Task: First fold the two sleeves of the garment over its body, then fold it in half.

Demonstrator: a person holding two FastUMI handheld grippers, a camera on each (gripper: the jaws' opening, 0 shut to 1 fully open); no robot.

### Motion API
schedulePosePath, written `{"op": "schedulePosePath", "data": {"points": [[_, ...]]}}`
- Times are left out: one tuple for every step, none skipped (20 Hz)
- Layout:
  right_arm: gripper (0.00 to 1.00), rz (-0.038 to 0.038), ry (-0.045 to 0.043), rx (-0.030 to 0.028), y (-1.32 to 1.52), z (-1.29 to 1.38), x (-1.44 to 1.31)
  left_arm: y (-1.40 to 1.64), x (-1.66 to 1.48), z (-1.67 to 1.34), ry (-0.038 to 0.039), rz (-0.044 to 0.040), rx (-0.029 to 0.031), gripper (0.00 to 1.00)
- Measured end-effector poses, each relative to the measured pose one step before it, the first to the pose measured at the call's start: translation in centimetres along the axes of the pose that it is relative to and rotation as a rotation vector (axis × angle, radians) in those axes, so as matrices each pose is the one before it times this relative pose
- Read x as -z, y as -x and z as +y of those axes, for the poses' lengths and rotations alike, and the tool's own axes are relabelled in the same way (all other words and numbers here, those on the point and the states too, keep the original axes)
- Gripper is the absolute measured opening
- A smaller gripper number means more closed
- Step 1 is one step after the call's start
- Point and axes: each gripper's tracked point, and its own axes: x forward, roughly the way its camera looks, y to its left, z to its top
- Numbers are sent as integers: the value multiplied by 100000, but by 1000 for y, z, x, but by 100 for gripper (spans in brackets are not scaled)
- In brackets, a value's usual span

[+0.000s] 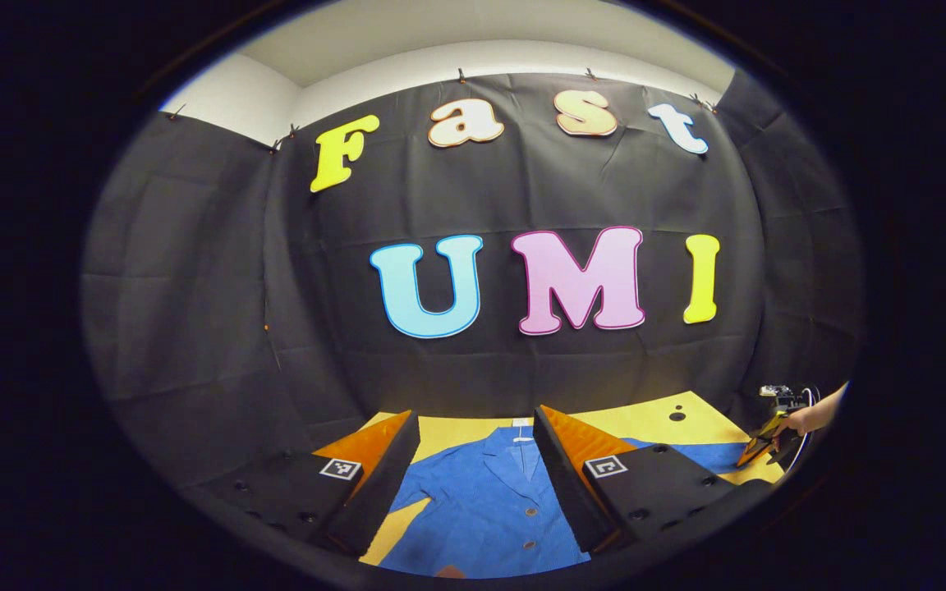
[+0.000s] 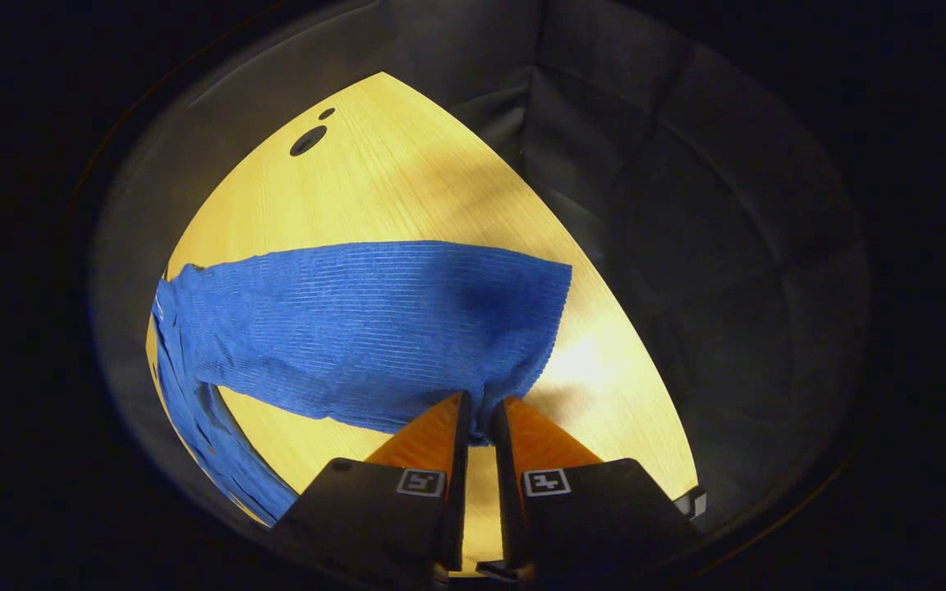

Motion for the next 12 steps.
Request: {"op": "schedulePosePath", "data": {"points": [[21, -711, 227, -608, -37, 141, 55, 42, -1, -18, 87, 47, 289, 81], [21, -1291, -1300, -639, 327, 213, 14, 87, 112, 89, 87, 52, -71, 81], [7, -116, -351, -1168, -124, 395, 132, 136, 48, 108, 92, 35, -184, 81], [7, -299, 826, -362, 57, 114, 196, 102, 59, 241, 206, -22, -31, 81], [7, -1418, 861, 431, 158, -165, -158, 137, 53, 80, 198, 0, 41, 81], [15, -1407, 625, -568, 377, 342, -121, 99, 43, 226, 117, -71, -143, 81], [7, -1443, 412, -886, 654, 552, 78, 77, -139, 287, 243, -226, -232, 81], [7, -1474, 634, -974, 807, 407, 33, 162, 65, 175, 540, -316, 16, 81], [7, -1950, 358, -700, 755, 415, -138, 91, -34, 125, 786, -244, 238, 81], [7, -1621, 354, -941, 860, 435, 8, 58, 35, 79, 828, -179, 276, 81], [7, -1970, 212, -714, 1018, 467, 176, -13, 71, 12, 787, -131, 397, 81], [7, -2791, 415, -924, 1025, 646, 57, 210, 137, 110, 675, -136, 406, 81]]}}
